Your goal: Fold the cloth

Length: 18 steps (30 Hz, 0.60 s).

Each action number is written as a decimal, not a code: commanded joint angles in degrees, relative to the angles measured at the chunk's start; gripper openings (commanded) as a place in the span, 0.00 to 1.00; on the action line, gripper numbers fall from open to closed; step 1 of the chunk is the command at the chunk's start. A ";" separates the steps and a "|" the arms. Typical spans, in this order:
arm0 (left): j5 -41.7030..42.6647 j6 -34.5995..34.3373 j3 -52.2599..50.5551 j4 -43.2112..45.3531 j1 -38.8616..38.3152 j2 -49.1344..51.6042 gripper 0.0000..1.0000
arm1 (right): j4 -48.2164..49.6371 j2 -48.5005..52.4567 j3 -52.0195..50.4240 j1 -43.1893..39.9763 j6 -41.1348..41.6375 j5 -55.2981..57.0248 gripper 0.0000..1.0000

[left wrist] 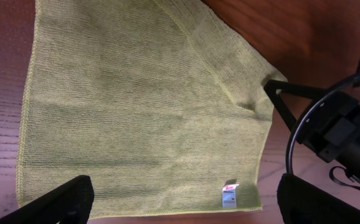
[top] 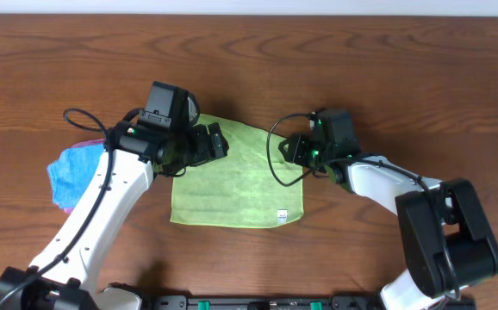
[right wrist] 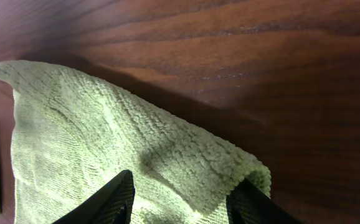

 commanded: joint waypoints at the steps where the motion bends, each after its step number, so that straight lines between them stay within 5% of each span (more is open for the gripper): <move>1: 0.39 -0.04 0.96 0.00 0.31 0.48 0.95 | 0.74 0.66 0.44 -0.31 1.36 -0.90 0.47; 12: 0.37 -0.04 0.96 0.04 0.31 0.48 0.95 | 3.02 1.53 0.44 0.28 2.25 -0.63 0.36; 18: 0.37 -0.04 0.96 0.02 0.31 0.48 0.96 | 3.98 3.04 0.44 0.48 2.62 -0.85 0.14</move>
